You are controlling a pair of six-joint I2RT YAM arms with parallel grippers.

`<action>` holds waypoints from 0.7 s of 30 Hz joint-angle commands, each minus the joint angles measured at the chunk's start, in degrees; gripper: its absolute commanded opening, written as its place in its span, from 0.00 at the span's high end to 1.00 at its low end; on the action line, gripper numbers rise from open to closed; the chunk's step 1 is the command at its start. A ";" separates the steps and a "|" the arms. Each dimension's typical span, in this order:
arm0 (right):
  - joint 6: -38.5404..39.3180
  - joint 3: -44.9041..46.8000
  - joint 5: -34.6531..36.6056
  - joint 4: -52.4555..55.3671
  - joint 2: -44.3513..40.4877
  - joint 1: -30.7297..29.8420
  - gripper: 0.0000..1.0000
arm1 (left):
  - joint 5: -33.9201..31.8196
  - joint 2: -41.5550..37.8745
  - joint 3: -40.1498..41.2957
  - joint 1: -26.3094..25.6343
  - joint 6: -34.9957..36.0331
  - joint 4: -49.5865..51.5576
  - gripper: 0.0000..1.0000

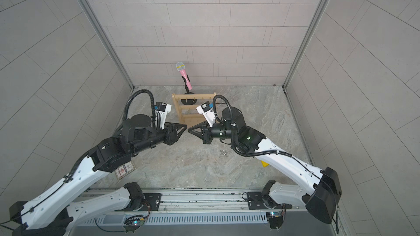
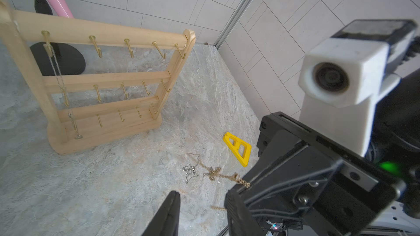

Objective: Hang the necklace on the jewelry display stand
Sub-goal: Pick up the necklace from the center of the board.

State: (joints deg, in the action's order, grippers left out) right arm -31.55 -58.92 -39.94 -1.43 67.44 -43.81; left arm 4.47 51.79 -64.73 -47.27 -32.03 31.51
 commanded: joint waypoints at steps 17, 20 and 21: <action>-3.33 -4.49 -4.30 2.40 -2.10 3.63 1.00 | 5.45 -1.35 7.51 -0.35 8.21 -10.03 0.69; -3.69 -4.84 -4.69 2.57 -2.32 3.90 1.00 | 5.73 -1.33 8.18 -0.54 8.21 -12.63 0.69; -3.84 -4.97 -4.70 2.70 -2.40 3.90 1.00 | 6.17 -1.35 8.42 -0.55 8.21 -13.43 0.68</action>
State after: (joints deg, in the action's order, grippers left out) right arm -34.26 -61.89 -43.53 1.28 66.74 -40.14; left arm 9.37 50.57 -57.28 -47.44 -25.39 23.09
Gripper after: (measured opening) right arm 0.054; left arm 0.315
